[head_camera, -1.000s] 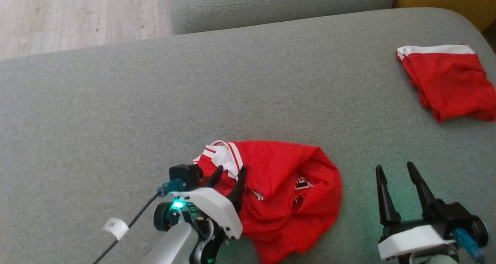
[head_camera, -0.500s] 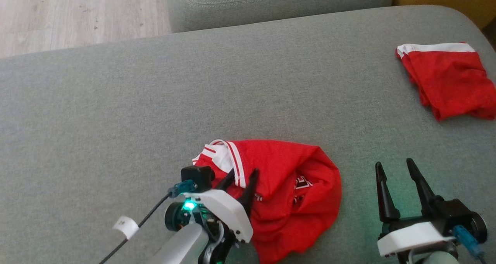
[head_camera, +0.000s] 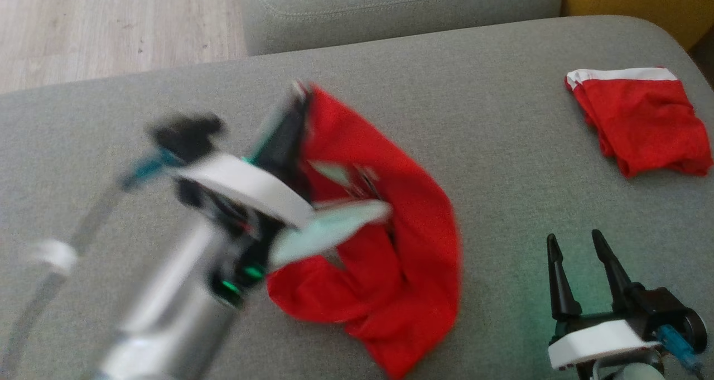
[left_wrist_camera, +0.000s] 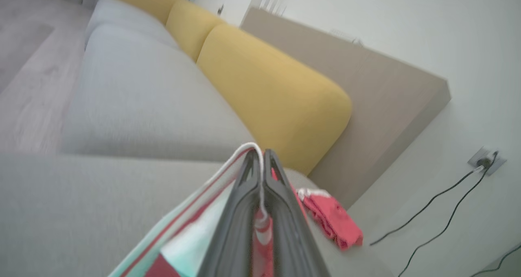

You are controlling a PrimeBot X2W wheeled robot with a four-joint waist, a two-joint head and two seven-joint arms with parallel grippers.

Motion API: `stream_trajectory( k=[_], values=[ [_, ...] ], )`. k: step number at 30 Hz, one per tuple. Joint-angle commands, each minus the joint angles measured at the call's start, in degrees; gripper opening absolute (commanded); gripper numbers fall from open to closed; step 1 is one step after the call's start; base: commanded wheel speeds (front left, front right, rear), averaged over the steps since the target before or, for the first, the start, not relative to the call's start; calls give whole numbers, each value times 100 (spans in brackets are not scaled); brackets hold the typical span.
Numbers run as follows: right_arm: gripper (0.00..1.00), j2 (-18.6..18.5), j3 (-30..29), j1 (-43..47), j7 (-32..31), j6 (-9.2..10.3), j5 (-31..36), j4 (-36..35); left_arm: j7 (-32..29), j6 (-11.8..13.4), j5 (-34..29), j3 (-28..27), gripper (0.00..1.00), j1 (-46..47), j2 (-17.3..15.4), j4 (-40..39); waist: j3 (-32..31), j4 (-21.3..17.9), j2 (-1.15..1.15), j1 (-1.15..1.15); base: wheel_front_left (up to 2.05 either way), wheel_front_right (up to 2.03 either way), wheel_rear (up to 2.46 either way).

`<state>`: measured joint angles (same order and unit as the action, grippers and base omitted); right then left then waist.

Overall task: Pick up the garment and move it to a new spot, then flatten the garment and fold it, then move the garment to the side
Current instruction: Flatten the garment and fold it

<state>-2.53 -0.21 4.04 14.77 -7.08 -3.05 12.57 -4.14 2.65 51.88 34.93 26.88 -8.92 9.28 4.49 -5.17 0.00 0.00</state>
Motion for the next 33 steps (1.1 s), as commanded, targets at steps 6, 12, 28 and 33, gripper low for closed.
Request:
stream_trajectory(
  k=[6,12,28,33],
  values=[
    [100,-35,200,-193,23,-41,-163,-146,-1199,548,551,-1271,0,936,-1303,-2182,-84,-70,0,0,0,0,0],
    [100,-35,225,-194,23,-41,-227,-126,-1690,772,512,-1640,0,1413,-1887,-2604,-118,-128,0,0,0,0,0],
    [100,-34,167,-95,23,-41,-163,-88,-2133,949,961,-2386,0,1909,-2375,-2741,-278,-140,0,0,0,0,0],
    [100,-34,181,-92,23,-41,-133,-86,-2034,1065,988,-2171,0,1683,-2058,-2879,-284,-88,0,0,0,0,0]
  ],
)
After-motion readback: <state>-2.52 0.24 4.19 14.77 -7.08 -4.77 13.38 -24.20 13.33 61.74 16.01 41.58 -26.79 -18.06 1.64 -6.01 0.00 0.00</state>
